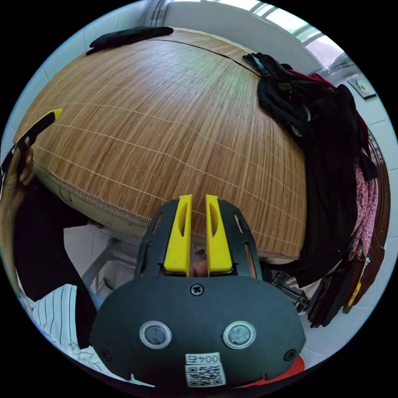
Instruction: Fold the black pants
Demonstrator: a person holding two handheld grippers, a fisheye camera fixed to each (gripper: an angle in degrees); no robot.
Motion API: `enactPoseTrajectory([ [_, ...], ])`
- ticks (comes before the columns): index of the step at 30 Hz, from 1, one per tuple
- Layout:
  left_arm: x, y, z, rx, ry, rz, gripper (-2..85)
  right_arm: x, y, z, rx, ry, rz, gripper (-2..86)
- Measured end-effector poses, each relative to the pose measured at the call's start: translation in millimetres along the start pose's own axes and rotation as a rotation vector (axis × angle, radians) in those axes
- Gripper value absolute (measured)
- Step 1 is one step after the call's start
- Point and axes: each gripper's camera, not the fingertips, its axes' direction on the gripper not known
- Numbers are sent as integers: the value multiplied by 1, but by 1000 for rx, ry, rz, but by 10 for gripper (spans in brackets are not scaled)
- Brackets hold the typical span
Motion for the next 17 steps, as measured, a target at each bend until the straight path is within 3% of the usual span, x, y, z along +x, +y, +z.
enactPoseTrajectory([
  [4,43,4,43,-116,-13,54,8,-4,20,0,45,65,-36,21],
  [8,80,10,62,-68,-109,69,7,1,45,2,104,126,-83,5],
  [17,114,0,96,-76,-81,53,6,87,99,8,214,-154,95,-4],
])
